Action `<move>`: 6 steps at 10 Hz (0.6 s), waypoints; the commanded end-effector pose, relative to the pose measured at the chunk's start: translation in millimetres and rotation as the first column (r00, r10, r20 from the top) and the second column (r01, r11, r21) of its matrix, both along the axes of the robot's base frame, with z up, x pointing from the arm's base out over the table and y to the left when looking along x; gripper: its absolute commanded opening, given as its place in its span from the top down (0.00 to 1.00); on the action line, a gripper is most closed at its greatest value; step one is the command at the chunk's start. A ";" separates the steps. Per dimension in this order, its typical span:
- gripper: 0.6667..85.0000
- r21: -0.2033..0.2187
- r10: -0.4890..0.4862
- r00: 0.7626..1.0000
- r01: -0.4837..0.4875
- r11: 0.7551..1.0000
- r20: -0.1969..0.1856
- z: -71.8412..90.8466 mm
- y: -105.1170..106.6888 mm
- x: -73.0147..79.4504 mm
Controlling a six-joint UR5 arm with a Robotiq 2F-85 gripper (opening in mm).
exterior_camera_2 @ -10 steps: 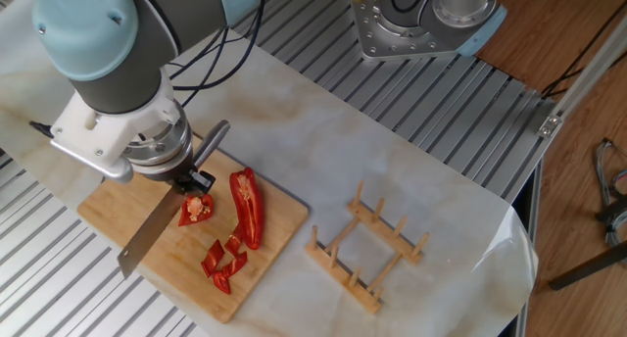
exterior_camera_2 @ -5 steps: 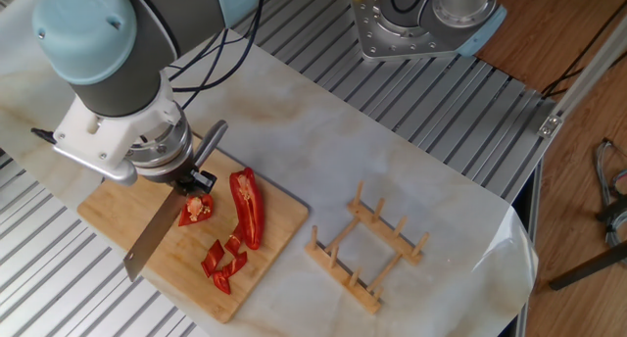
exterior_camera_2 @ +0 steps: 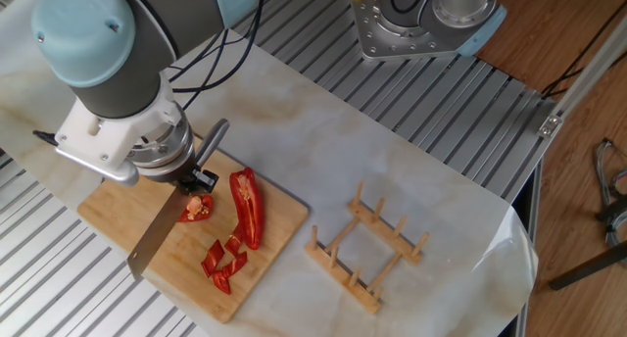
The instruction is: Chop the chili peppers
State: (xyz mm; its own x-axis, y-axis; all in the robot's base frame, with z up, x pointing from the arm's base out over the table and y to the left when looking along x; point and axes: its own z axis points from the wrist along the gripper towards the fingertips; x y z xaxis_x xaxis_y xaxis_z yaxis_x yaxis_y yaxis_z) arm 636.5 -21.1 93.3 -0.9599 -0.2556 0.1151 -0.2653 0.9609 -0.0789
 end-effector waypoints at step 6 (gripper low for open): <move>0.99 -0.004 -0.045 0.999 0.045 0.999 -0.010 1.6 -5.3 -7.6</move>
